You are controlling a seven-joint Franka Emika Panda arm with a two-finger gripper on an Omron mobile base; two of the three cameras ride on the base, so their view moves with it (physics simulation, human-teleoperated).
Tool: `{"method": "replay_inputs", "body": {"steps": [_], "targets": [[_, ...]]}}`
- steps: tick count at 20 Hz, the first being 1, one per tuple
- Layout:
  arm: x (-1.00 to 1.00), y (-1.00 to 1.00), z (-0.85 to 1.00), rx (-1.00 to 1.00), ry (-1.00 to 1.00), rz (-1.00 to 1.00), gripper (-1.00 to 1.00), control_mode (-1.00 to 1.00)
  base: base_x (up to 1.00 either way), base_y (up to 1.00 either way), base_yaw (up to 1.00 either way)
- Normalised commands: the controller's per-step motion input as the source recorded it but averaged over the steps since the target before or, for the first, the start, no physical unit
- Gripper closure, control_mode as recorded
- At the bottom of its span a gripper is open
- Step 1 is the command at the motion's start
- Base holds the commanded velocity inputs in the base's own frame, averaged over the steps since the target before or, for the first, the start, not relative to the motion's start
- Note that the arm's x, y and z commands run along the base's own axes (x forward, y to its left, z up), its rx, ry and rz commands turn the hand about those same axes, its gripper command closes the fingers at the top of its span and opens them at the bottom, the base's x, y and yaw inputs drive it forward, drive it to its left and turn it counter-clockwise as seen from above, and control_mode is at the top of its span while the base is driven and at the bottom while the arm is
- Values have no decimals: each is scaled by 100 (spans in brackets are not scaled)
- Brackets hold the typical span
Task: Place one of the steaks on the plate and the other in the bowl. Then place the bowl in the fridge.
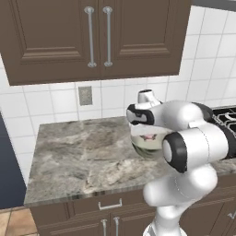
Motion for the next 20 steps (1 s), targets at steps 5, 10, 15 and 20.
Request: {"method": "replay_inputs", "body": {"steps": [5,10,15,20], "targets": [[-1,-1,-28,0,10,0,100,-100,0,0,0],[-1,0,0,0,0,0,-100,-100,0,0,0],[-13,0,5,0,-11,0,-100,-100,0,0,0],[-28,0,18,0,-13,0,-100,-100,0,0,0]]}}
